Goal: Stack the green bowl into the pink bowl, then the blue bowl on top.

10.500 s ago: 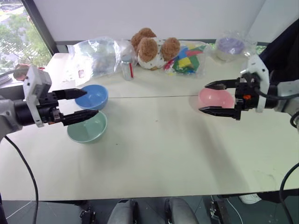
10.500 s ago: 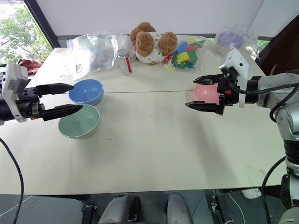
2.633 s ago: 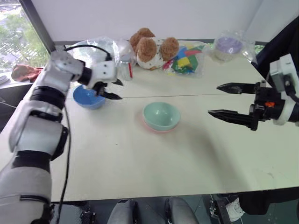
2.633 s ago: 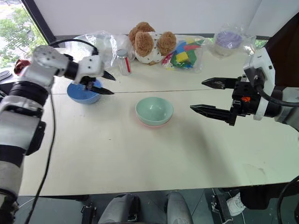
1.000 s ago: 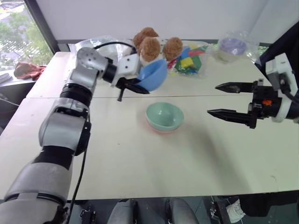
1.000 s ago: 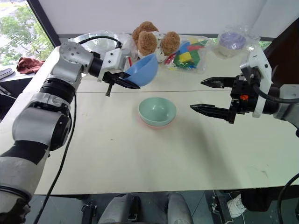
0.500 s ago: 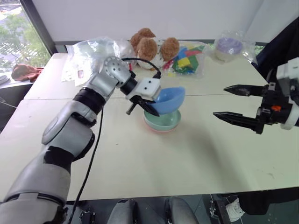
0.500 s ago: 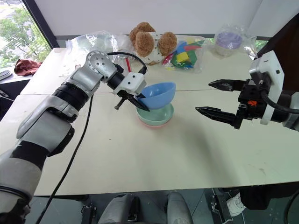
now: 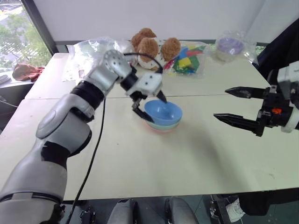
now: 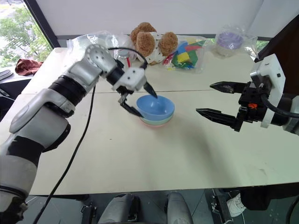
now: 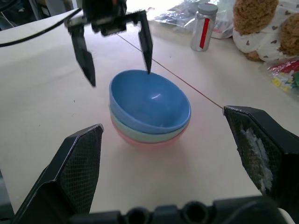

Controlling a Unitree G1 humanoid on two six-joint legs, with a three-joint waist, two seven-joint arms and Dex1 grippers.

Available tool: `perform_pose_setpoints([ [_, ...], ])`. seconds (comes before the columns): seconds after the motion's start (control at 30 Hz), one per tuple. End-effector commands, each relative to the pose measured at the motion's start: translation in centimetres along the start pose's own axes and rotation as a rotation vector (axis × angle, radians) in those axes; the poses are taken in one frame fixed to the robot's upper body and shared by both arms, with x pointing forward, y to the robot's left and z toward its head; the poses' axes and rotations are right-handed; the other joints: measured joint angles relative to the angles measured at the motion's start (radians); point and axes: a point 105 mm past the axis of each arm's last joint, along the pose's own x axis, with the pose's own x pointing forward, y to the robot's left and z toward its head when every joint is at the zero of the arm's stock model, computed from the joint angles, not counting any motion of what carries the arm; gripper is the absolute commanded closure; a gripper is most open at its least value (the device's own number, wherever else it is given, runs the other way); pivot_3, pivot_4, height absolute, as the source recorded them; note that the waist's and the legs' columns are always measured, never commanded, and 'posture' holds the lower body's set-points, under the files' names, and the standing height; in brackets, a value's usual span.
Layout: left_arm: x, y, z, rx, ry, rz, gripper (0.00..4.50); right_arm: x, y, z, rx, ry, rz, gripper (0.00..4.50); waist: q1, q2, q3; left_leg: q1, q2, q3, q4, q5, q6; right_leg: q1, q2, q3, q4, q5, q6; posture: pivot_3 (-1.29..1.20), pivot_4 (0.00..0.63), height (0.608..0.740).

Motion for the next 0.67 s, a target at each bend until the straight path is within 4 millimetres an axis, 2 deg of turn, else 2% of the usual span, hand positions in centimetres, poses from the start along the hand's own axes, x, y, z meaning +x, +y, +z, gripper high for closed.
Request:
perform_pose_setpoints([
  [0.03, -4.3, 0.0, 0.2, -0.045, -0.044, 0.130, 0.08, 0.1, -0.1, 0.4, -0.042, -0.011, 0.006, 0.00, -0.008, 0.000, 0.000, 0.000, 0.000, 0.000, 0.000, 0.000, 0.000, 0.000, 0.000, 0.000, 0.000, 0.000, 0.000, 0.00, 0.150, 0.740],
  [0.2, -8.1, -3.3, -1.5, -0.198, -0.093, 0.213, 0.08, 0.8, -0.3, 0.1, -0.050, 0.003, 0.038, 0.00, -0.008, 0.002, -0.001, 0.002, 0.003, 0.000, -0.001, 0.000, 0.000, 0.000, 0.001, 0.001, 0.002, 0.000, 0.000, 0.00, 0.150, 0.740],
  [0.37, -10.6, -6.8, -2.3, -0.338, -0.136, 0.322, 0.08, 1.4, -0.8, -1.0, -0.056, 0.052, 0.070, 0.00, 0.004, 0.001, 0.000, 0.001, 0.002, 0.000, 0.001, 0.000, -0.001, 0.001, -0.001, 0.001, 0.001, 0.000, 0.000, 0.00, 0.150, 0.740],
  [0.53, -11.7, -10.3, -3.2, -0.498, -0.152, 0.469, 0.08, 1.8, -1.5, -1.5, -0.054, 0.084, 0.101, 0.00, -0.002, 0.001, 0.000, 0.002, 0.001, 0.000, 0.001, 0.000, -0.001, 0.002, -0.003, 0.001, 0.000, 0.000, 0.000, 0.00, 0.150, 0.740],
  [0.67, -11.5, -12.5, -3.4, -0.605, -0.175, 0.538, 0.08, 1.8, -1.5, -1.6, -0.047, 0.102, 0.133, 0.00, -0.002, 0.001, 0.000, 0.002, 0.002, 0.000, 0.000, 0.000, -0.001, 0.001, -0.002, 0.001, 0.001, 0.000, 0.000, 0.00, 0.150, 0.740],
])
